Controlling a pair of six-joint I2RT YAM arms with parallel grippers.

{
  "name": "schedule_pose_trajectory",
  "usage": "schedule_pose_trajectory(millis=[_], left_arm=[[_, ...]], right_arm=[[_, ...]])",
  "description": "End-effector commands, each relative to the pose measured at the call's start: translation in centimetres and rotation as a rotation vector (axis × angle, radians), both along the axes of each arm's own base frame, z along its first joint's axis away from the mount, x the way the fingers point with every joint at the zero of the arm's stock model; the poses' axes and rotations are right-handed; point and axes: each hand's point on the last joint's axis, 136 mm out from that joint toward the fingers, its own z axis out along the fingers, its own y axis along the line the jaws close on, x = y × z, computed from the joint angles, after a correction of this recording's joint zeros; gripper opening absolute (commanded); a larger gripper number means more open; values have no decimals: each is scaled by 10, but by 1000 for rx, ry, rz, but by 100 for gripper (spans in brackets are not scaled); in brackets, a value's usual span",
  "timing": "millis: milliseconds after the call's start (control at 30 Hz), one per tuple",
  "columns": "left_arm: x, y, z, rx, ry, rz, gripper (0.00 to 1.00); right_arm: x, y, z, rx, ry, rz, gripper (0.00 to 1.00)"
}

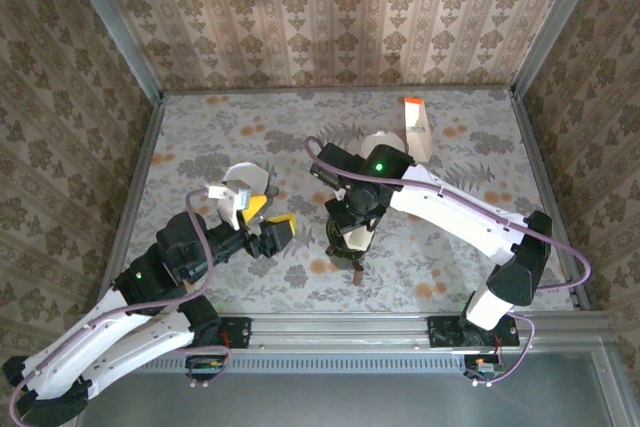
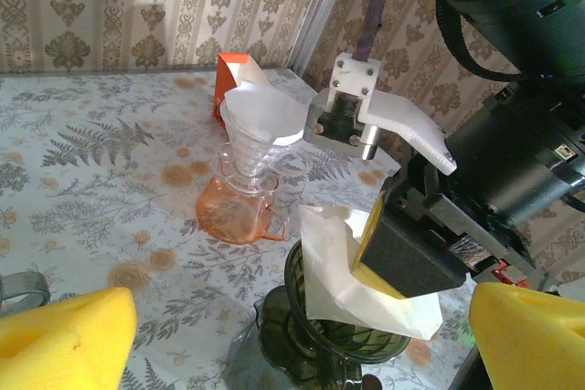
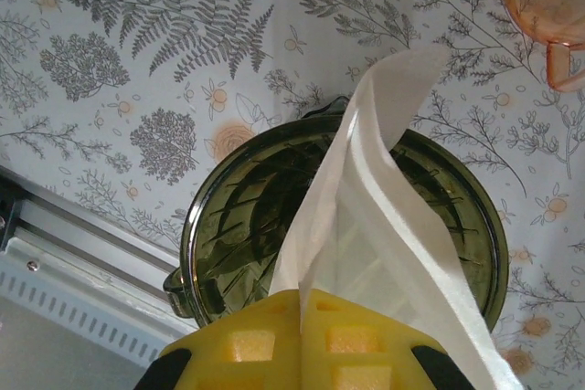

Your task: Place the coffee filter in the dripper

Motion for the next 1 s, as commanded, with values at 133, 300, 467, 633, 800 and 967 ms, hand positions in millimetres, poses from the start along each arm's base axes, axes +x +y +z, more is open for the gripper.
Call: schedule_pose_trajectory(millis=[133, 300, 467, 633, 800, 967], left_arm=[[-1, -4, -9, 10, 30, -20, 93], [-2, -10, -16, 17, 53, -40, 92], [-3, -16, -23, 23, 79, -63, 90], [-2, -19, -31, 30, 109, -70, 81], [-2, -23, -38, 32, 136, -78, 77], [-1, -29, -39, 25, 149, -91, 79]], right_arm=[[-1, 6, -14, 5, 8, 7, 2], [-2, 5, -21, 4, 10, 4, 5], [1, 9, -13, 44, -21, 0, 22], [2, 8, 2, 95, -70, -6, 39], [2, 5, 15, 159, -117, -23, 50], [-1, 0, 26, 228, -162, -44, 58]])
